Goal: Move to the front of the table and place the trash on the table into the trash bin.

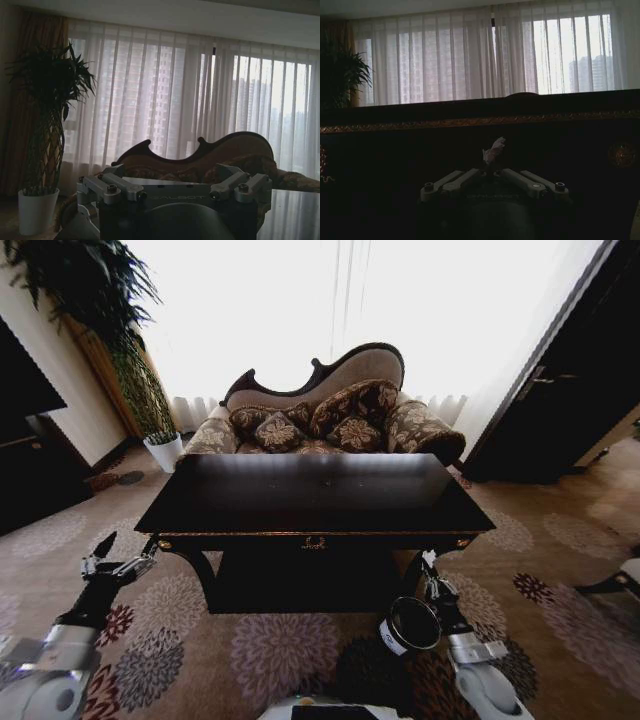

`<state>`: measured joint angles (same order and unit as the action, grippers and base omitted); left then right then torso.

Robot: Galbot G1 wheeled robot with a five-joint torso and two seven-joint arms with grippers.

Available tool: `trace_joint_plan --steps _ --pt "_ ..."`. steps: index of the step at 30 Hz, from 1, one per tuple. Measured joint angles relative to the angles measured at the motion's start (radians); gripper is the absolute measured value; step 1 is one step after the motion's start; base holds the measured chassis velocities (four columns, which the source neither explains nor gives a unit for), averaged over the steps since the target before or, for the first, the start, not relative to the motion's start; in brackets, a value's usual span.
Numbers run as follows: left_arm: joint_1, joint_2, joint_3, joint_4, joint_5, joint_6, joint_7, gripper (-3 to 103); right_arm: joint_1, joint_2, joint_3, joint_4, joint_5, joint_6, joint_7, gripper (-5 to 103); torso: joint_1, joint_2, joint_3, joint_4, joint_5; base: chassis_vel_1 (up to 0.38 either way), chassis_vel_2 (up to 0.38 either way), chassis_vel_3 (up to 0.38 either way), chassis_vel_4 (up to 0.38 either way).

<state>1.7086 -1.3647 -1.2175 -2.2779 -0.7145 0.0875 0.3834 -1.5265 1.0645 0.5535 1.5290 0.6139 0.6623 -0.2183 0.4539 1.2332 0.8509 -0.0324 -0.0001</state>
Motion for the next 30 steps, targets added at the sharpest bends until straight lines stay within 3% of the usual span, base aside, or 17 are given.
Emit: trace_joint_plan --steps 8,16,30 --pt "0.016 0.004 -0.028 -0.008 -0.010 0.005 -0.001 100 0.130 -0.024 -0.080 -0.287 -0.064 -0.077 0.088 1 0.000 0.000 0.000 0.0000 0.0000 0.000 0.000 0.000 0.000" --pt "0.032 -0.004 -0.037 -0.019 -0.008 0.005 -0.001 100 0.257 -0.023 -0.135 -0.571 -0.073 -0.133 0.089 1 0.000 0.000 0.000 -0.0002 -0.0003 0.000 0.000 0.000 0.000" --pt "0.056 0.001 -0.055 -0.025 -0.010 0.006 -0.001 100 0.423 0.037 -0.204 -0.810 -0.070 -0.243 0.104 1 0.000 0.000 0.000 -0.0001 -0.0001 0.000 0.000 0.000 0.000"
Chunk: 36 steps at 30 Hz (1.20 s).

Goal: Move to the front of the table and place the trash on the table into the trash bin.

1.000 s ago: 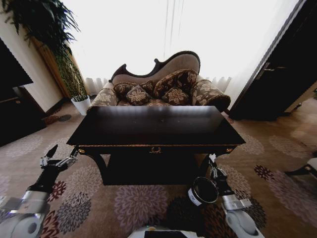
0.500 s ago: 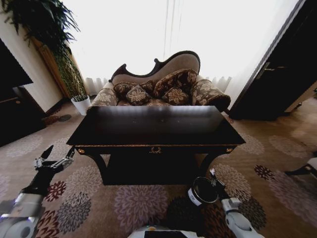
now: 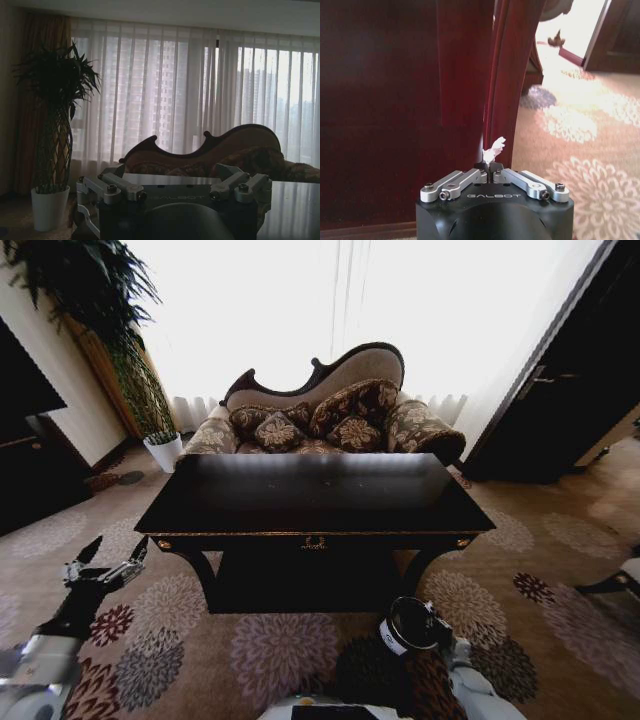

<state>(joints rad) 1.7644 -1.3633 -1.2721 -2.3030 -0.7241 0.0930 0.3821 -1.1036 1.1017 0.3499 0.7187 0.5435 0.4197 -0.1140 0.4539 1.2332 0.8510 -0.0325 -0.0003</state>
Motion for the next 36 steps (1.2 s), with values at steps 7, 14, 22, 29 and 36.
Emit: trace_joint_plan --steps 7,14,22,29,36 --pt "0.011 0.023 -0.012 0.003 -0.007 0.001 0.000 100 0.045 0.035 -0.006 -0.056 0.022 -0.078 -0.002 1 0.000 0.000 0.000 0.0000 -0.0001 0.000 0.000 0.000 0.000" --pt "0.015 0.046 -0.046 0.015 -0.041 0.002 0.000 100 0.041 0.062 -0.014 -0.037 0.028 -0.108 0.007 1 0.000 0.000 0.000 0.0000 -0.0001 0.000 0.000 0.000 0.000" --pt "0.013 0.032 -0.034 0.012 -0.038 0.002 0.000 100 0.044 0.049 -0.016 -0.040 0.006 -0.098 0.019 10 0.000 0.000 0.000 0.0000 -0.0002 0.000 0.000 0.000 0.000" --pt "0.010 0.031 -0.028 0.011 -0.032 0.002 0.000 100 0.038 0.032 -0.013 -0.029 0.011 -0.116 0.027 37 0.000 0.000 0.000 0.0000 0.0000 0.000 0.000 0.000 0.000" --pt "0.008 0.026 -0.023 0.010 -0.026 0.002 0.000 100 0.040 0.028 -0.014 -0.019 0.014 -0.116 0.029 70 0.000 0.000 0.000 0.0000 0.0000 0.000 0.000 0.000 0.000"
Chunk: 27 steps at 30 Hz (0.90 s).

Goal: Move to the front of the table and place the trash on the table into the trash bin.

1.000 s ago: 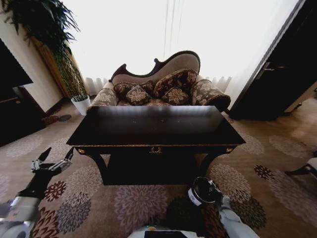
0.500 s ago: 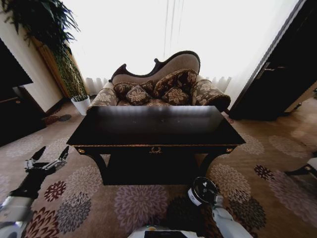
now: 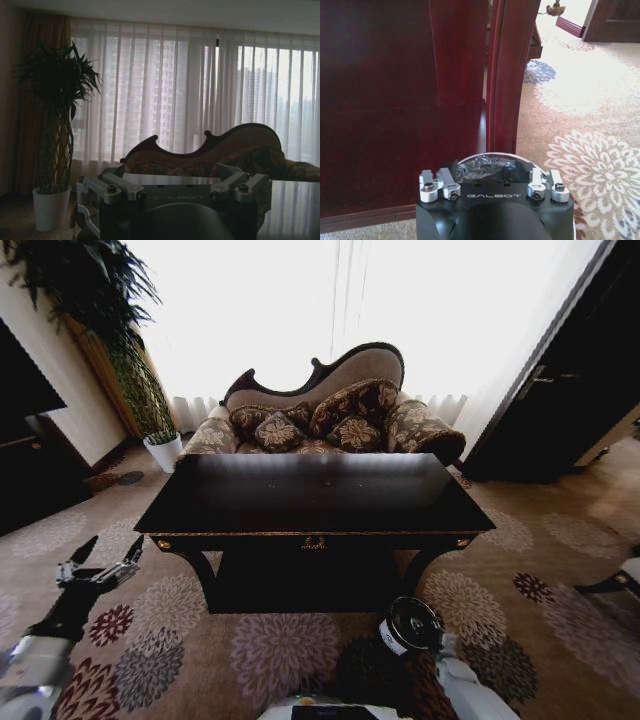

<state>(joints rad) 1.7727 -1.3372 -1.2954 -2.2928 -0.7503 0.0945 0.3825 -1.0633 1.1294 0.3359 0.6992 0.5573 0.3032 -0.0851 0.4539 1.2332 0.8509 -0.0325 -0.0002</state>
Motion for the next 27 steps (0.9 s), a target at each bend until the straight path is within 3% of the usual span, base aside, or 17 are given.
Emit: trace_joint_plan --steps 2,5,11,17,27 --pt "0.000 0.000 0.000 0.000 0.000 0.000 0.000 100 -0.007 0.001 -0.001 0.014 0.001 0.000 0.001 70 0.000 0.000 0.000 0.0000 -0.0001 0.000 0.000 0.000 0.000" --pt "-0.003 -0.002 -0.001 0.000 -0.001 0.000 0.000 100 -0.056 0.008 -0.001 0.109 0.005 -0.010 0.018 86 0.000 0.000 0.000 -0.0001 0.0001 0.000 0.000 0.000 0.000" --pt "-0.017 -0.008 0.005 0.003 -0.004 0.006 -0.006 100 -0.168 0.014 0.017 0.280 -0.065 0.011 0.051 100 0.000 0.000 0.000 0.0002 -0.0001 0.000 0.000 0.000 0.000" --pt "-0.046 -0.011 0.033 0.010 0.007 0.012 -0.010 100 -0.310 0.022 0.056 0.486 -0.071 0.002 0.086 100 0.000 0.000 0.000 -0.0003 -0.0001 0.000 0.000 0.000 0.000" --pt "-0.066 -0.021 0.087 0.021 0.051 0.007 -0.012 100 -0.574 0.097 0.170 0.930 -0.033 0.004 0.089 100 0.000 0.000 0.000 -0.0002 0.0001 0.000 0.000 0.000 0.000"
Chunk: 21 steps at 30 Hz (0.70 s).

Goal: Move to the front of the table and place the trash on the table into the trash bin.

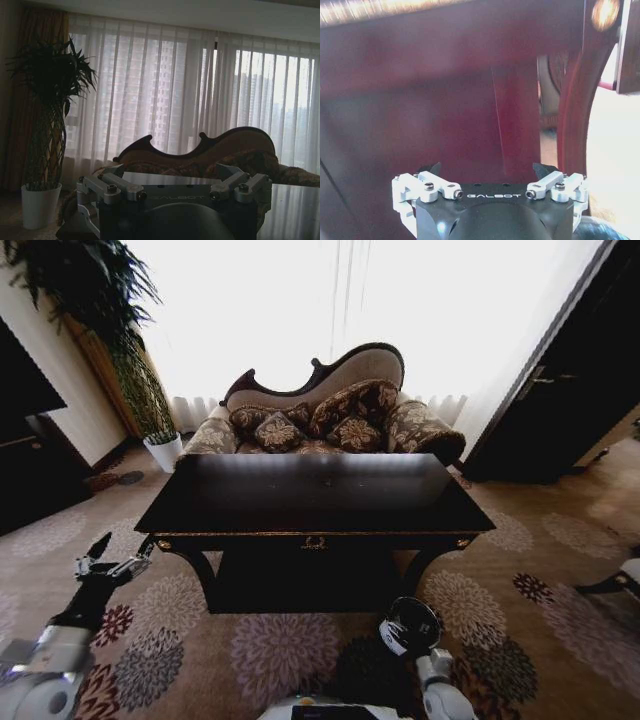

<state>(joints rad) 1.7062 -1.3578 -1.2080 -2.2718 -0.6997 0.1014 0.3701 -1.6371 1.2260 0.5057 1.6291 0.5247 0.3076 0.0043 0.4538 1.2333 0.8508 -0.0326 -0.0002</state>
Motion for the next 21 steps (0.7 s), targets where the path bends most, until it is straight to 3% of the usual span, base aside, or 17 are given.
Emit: trace_joint_plan --steps 3,15,21 --pt "0.000 0.001 0.001 0.006 0.004 -0.002 0.000 100 -0.070 0.014 0.042 0.150 0.017 -0.013 0.009 100 0.000 0.000 0.000 0.0001 -0.0002 0.000 0.000 0.000 0.000" --pt "0.029 -0.013 0.028 -0.016 0.010 -0.016 0.001 100 -0.122 0.017 0.150 0.445 0.070 -0.054 0.052 100 0.000 0.000 0.000 0.0001 -0.0001 0.000 0.000 0.000 0.000" --pt "0.065 -0.016 0.042 -0.052 0.029 -0.007 -0.014 100 -0.062 -0.068 0.257 0.539 0.110 -0.076 0.069 100 0.000 0.000 0.000 0.0002 0.0001 0.000 0.000 0.000 0.000"
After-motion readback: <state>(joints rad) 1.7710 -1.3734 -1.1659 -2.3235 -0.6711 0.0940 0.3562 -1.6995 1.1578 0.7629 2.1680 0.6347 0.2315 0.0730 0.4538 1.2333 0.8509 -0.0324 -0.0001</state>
